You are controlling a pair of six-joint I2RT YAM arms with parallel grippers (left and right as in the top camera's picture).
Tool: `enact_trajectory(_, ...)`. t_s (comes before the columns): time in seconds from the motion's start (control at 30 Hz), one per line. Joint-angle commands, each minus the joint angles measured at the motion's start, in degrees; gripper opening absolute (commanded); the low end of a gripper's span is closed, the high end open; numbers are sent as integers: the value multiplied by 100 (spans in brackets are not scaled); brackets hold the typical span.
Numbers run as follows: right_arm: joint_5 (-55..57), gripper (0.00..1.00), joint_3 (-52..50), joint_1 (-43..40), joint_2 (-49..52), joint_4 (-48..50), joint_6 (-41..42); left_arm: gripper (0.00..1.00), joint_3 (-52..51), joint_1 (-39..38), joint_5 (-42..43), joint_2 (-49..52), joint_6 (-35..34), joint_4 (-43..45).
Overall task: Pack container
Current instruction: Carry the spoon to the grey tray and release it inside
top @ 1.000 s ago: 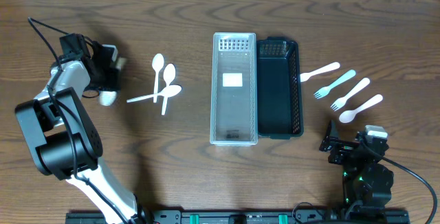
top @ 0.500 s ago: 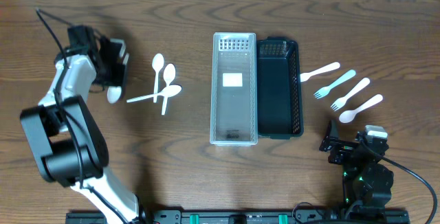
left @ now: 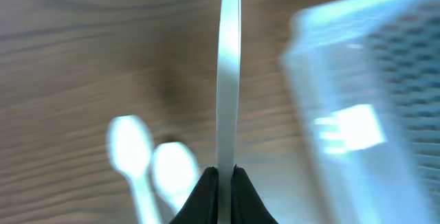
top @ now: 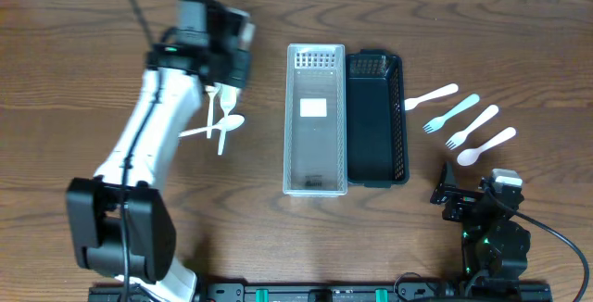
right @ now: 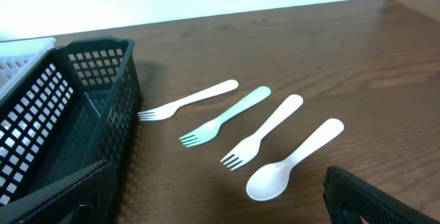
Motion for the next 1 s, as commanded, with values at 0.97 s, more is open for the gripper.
enact_trajectory(0.97, 39, 99, -13, -33, -37, -7, -59, 41, 48, -461, -2022, -527, -2020, -859)
